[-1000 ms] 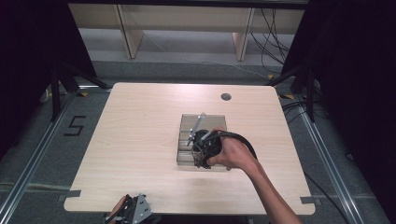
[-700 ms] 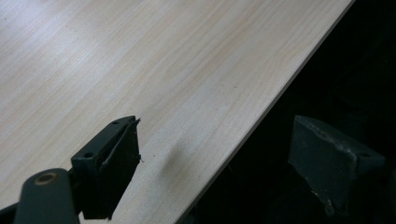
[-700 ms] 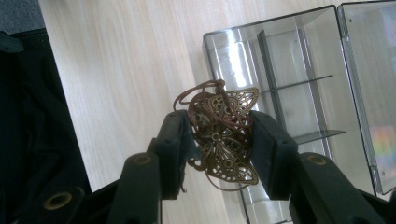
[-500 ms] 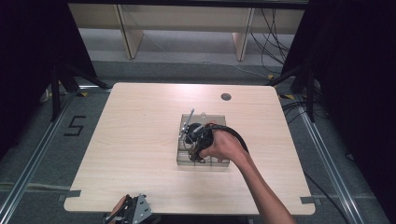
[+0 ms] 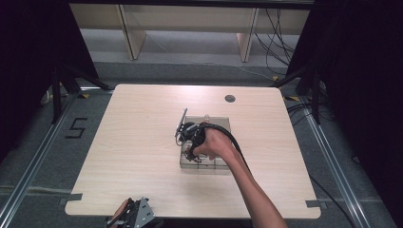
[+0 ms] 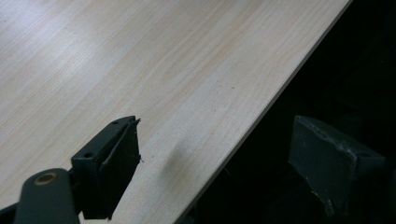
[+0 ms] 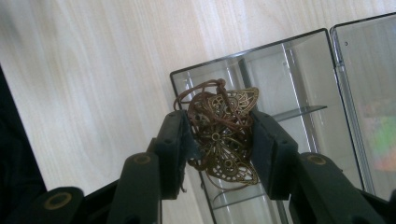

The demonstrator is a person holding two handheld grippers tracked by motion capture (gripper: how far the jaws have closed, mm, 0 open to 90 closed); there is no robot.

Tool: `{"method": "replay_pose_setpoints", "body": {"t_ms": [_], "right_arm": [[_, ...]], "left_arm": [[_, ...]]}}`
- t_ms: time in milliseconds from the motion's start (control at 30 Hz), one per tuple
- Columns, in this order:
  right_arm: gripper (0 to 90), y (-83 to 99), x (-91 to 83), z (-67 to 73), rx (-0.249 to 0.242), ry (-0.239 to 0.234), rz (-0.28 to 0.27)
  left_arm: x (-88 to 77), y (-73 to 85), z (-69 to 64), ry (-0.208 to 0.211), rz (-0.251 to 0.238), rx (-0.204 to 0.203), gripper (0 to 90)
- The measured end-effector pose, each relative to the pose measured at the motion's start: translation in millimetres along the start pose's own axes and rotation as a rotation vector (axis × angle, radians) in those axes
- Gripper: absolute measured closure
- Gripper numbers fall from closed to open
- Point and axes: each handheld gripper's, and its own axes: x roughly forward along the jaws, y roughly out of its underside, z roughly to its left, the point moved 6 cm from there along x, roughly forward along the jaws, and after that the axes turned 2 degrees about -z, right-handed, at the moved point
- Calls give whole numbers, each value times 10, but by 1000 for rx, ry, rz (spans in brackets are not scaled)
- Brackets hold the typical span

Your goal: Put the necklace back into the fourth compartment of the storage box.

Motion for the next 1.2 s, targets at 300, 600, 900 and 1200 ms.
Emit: {"method": "replay_pose_setpoints", "body": {"t_ms": [300, 600, 900, 1200], "right_arm": [[591, -63, 153, -89, 2, -2, -2], [591, -108, 322, -103, 15, -22, 2], [591, -123, 413, -99, 24, -26, 20], [591, -114, 525, -116, 43, -49, 28]], "left_arm": [[-3, -1, 0, 0, 0, -2, 158], [-13, 1, 6, -5, 8, 9, 158], [-15, -1, 6, -7, 5, 9, 157], [-10, -3, 1, -4, -2, 3, 158]]}}
